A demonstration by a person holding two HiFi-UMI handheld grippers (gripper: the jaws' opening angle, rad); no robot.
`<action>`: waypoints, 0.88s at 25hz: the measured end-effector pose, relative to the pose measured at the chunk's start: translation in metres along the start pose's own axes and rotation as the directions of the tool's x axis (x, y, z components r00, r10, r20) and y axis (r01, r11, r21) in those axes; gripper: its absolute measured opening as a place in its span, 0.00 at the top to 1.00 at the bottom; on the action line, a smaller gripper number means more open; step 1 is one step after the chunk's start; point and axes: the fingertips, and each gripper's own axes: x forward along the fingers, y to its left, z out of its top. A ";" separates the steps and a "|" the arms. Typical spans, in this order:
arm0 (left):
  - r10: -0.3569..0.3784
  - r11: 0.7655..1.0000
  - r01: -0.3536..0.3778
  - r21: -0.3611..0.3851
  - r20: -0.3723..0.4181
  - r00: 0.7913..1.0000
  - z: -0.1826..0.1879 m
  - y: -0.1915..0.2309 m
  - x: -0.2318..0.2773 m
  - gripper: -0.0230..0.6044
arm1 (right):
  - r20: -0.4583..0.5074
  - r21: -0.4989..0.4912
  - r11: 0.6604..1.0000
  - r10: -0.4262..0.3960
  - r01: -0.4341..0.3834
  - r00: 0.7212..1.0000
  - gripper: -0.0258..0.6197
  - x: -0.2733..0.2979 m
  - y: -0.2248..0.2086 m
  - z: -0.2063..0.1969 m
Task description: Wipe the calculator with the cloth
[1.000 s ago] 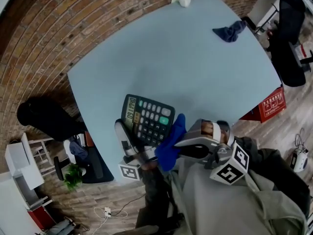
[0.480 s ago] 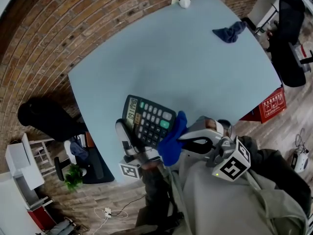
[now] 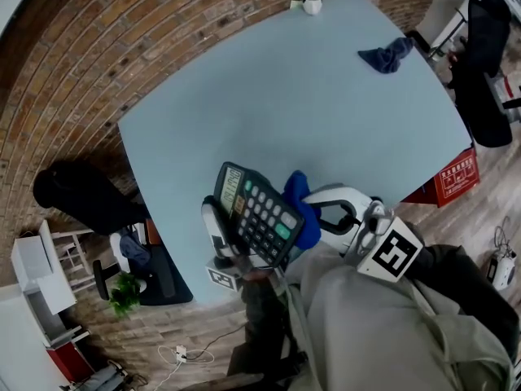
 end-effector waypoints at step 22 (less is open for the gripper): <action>-0.056 0.992 0.039 -0.123 -0.135 0.989 -0.032 -0.002 0.004 0.90 | -0.067 0.095 0.991 0.102 -0.095 0.992 0.88 0.007 0.010 -0.022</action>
